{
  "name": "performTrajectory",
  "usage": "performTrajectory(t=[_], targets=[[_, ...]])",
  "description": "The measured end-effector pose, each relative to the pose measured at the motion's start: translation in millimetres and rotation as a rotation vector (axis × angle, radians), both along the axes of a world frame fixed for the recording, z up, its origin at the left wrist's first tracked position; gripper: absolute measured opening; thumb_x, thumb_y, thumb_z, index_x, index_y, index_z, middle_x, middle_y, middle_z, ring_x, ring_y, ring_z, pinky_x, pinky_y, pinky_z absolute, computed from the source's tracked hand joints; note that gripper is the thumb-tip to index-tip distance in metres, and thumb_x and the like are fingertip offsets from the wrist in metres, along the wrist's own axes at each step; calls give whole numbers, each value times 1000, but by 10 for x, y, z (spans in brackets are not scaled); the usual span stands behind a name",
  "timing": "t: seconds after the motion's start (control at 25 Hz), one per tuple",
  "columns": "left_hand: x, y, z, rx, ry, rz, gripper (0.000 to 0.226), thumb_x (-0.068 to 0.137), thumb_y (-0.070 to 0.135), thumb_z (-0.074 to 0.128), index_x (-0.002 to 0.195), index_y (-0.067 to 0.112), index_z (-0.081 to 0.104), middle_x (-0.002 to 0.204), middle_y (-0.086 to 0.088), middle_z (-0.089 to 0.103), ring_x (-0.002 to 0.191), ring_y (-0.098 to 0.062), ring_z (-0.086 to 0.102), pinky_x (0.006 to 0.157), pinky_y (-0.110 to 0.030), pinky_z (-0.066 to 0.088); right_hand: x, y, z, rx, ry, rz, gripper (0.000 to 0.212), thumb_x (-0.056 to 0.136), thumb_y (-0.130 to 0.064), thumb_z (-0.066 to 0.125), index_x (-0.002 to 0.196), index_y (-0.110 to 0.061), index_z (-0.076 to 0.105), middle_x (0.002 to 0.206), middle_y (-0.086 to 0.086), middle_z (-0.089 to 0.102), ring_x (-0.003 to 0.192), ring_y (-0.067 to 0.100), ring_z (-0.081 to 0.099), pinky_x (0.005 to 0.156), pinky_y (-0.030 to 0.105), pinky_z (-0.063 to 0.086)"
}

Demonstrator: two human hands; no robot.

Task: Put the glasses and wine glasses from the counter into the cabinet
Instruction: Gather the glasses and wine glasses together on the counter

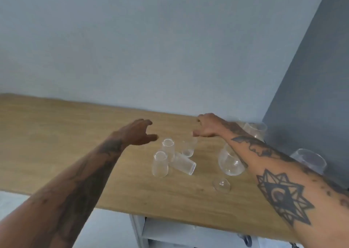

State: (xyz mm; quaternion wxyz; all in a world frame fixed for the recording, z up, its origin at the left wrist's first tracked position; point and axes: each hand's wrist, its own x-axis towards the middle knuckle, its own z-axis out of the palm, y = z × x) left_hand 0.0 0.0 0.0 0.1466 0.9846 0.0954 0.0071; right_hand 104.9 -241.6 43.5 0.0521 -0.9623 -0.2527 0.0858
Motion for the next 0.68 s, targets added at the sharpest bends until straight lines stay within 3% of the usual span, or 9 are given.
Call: performTrajectory(t=[0.12,0.24,0.36,0.44,0.56,0.68], targets=[[116,58,-530,-91,172,-69,89,79,52,76,150,14,37,150,-7,48,138,-24,45,113,-39,39,26,176,-679,-128,133,-64,57,75,-40,76,122,-12,61,118,11,63,100,28,62,84,34,54],[213,30,-968,-203,229,-113,91,72,46,83,147,17,43,144,-2,53,132,-23,51,108,-38,44,-22,200,-1322,-103,252,-120,72,72,-36,78,135,-14,51,132,9,57,115,29,59,93,36,53],[289,31,-1215,-366,178,-151,65,68,36,87,126,23,60,114,8,64,107,-18,63,79,-23,50,-73,219,-1667,28,259,-169,77,74,-34,77,142,-18,44,139,7,53,124,29,55,96,36,51],[306,32,-1310,-422,137,-140,59,67,34,89,119,23,62,102,12,63,93,-13,63,66,-14,42,-119,203,-1776,99,236,-196,73,76,-30,75,141,-19,45,140,8,52,126,28,53,99,37,49],[318,46,-1313,-437,103,-123,57,65,36,90,113,22,64,99,8,66,87,-14,64,64,-18,44,-145,114,-1689,157,234,-184,74,74,-29,78,139,-15,47,137,10,52,123,28,53,99,33,47],[278,14,-1258,-401,102,-115,56,63,39,90,111,23,66,96,8,65,81,-12,61,60,-18,42,-148,17,-1433,175,185,-165,62,68,-29,81,121,-11,54,123,9,59,109,26,59,88,33,51]])
